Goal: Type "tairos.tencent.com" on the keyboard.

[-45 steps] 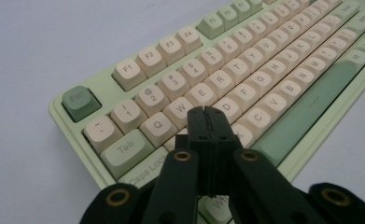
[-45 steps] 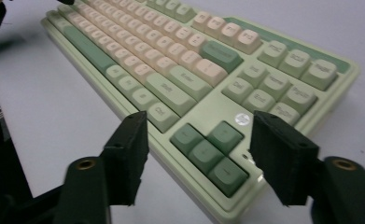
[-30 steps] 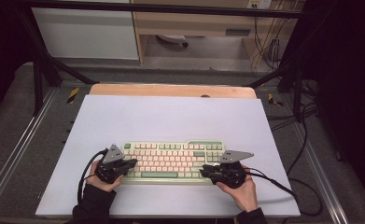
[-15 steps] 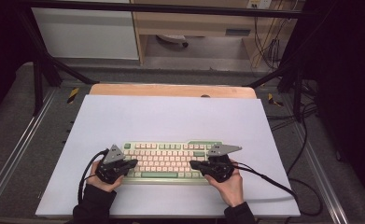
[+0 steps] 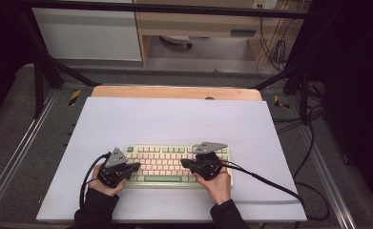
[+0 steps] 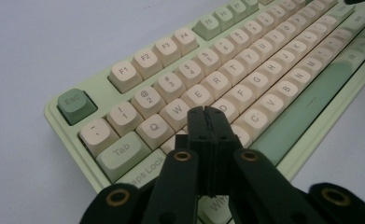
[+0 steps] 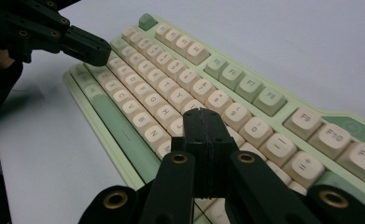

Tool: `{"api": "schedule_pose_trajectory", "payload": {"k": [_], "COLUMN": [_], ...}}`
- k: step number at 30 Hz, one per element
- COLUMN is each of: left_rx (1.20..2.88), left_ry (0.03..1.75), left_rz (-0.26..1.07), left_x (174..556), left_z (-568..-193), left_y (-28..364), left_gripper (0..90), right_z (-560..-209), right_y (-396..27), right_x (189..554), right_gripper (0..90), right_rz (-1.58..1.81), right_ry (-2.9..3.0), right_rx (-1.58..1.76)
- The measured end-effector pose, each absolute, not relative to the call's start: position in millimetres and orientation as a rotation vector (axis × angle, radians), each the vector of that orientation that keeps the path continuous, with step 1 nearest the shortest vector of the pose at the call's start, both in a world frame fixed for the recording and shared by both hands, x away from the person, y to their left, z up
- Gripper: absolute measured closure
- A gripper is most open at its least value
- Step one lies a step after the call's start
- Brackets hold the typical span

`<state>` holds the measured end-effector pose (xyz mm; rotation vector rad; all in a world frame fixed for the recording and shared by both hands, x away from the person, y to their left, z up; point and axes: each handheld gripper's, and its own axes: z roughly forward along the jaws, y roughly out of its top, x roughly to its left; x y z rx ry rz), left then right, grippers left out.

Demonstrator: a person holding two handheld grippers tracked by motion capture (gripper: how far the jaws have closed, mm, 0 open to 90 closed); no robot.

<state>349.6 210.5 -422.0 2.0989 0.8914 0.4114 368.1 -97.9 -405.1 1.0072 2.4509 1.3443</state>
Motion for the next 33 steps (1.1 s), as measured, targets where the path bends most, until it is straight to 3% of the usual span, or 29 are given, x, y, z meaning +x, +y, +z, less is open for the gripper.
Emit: {"api": "schedule_pose_trajectory", "payload": {"k": [33], "left_rx": [2.097], "left_ry": [0.890], "left_rz": [0.412], "left_x": [350], "left_z": [-421], "left_y": [211], "left_gripper": [89.9], "right_z": [-431], "right_y": [-67], "right_x": [391], "right_gripper": [90.0], "right_rz": [1.217], "right_ry": [2.479], "right_rx": [1.028]}}
